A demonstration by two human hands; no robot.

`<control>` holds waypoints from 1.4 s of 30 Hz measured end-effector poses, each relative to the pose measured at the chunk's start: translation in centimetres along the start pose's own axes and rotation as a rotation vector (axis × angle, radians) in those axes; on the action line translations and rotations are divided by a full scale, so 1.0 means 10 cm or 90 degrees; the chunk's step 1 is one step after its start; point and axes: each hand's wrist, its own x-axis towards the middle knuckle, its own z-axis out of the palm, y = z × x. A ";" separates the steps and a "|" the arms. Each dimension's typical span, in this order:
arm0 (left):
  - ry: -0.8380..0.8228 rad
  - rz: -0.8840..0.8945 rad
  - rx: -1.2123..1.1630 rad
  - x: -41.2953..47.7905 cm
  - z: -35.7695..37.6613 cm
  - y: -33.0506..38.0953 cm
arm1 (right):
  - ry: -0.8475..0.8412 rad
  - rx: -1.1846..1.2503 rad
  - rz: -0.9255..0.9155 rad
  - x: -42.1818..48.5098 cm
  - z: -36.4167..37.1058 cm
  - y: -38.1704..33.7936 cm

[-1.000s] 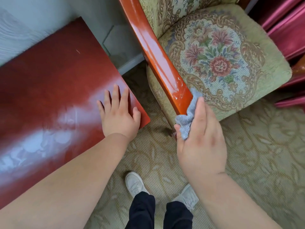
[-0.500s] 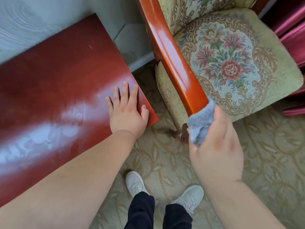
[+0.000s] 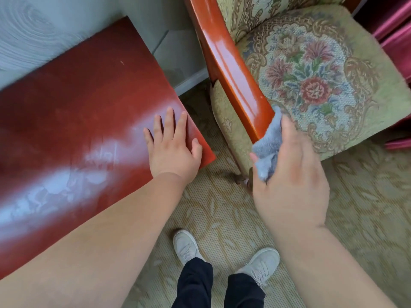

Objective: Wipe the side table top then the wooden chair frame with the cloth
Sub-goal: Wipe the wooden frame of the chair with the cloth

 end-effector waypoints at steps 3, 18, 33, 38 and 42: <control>0.002 0.000 -0.002 0.01 0.00 -0.01 | -0.038 -0.008 -0.089 -0.08 -0.04 0.10; 0.003 0.001 0.001 0.02 0.00 -0.01 | -0.195 -0.046 -0.083 0.50 -0.12 -0.19; -0.006 -0.002 -0.002 0.02 -0.01 0.00 | -0.287 -0.117 -0.107 1.31 0.06 -0.55; -0.003 -0.001 0.002 0.03 -0.01 -0.02 | -0.272 0.006 -0.121 0.73 -0.18 -0.25; -0.003 -0.002 0.000 0.03 -0.01 -0.01 | -0.282 0.046 -0.072 0.80 -0.16 -0.22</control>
